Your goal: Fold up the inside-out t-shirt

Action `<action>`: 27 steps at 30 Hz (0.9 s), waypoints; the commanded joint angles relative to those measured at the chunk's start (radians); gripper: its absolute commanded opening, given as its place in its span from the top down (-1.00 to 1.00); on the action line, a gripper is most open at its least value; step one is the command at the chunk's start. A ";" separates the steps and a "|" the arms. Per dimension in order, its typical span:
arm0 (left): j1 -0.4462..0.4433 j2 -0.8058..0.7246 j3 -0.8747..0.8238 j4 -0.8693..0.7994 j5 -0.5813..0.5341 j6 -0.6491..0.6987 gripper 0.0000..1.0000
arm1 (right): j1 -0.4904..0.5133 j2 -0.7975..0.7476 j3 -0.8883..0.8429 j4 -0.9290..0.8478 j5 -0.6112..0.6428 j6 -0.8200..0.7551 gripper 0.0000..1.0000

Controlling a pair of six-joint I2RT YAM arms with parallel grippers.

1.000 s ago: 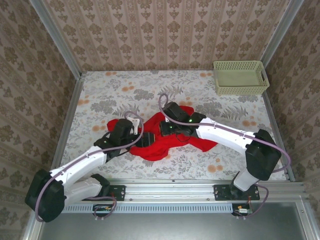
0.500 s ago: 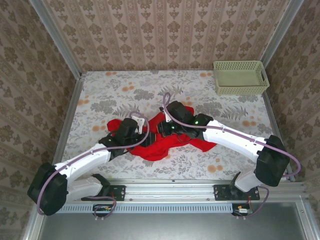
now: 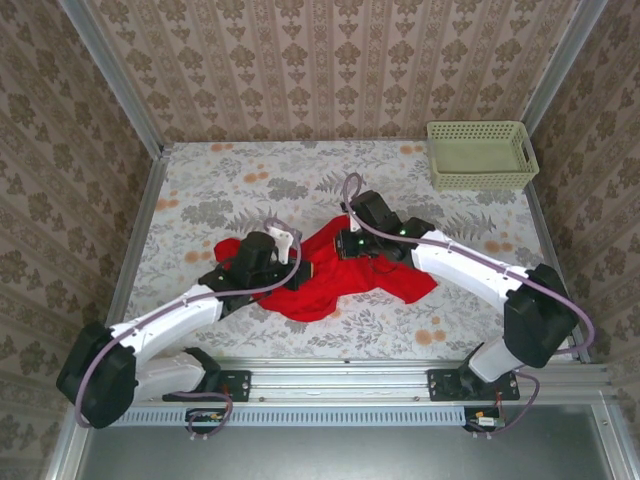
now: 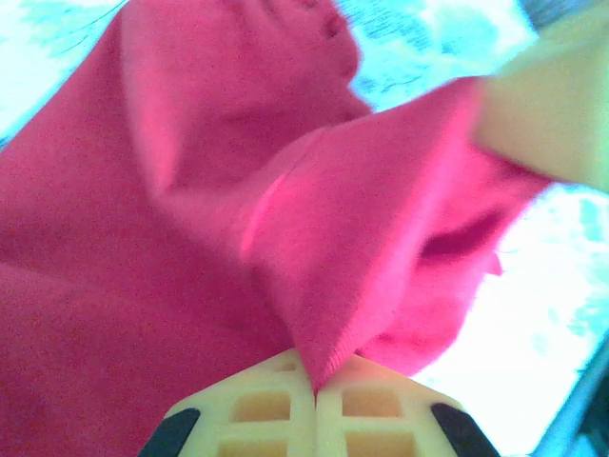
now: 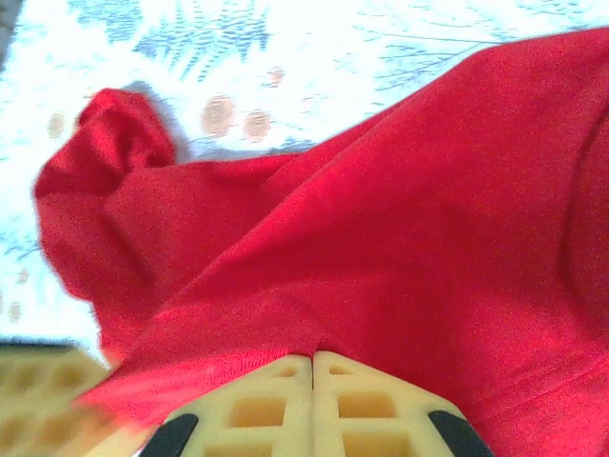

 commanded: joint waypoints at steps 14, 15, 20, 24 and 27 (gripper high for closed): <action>0.110 -0.026 -0.043 0.136 0.155 -0.079 1.00 | 0.164 -0.145 -0.053 -0.124 0.212 -0.082 -0.01; 0.111 -0.023 -0.043 0.142 0.160 -0.082 1.00 | 0.178 -0.145 -0.053 -0.118 0.203 -0.061 -0.05; 0.111 -0.023 -0.041 0.142 0.164 -0.086 1.00 | 0.188 -0.077 -0.027 -0.139 0.230 0.084 -0.13; 0.111 -0.034 -0.050 0.141 0.164 -0.091 1.00 | 0.186 -0.020 -0.008 -0.145 0.262 0.115 -0.03; 0.111 -0.046 -0.055 0.130 0.149 -0.088 1.00 | 0.188 0.009 0.013 -0.148 0.244 0.107 0.37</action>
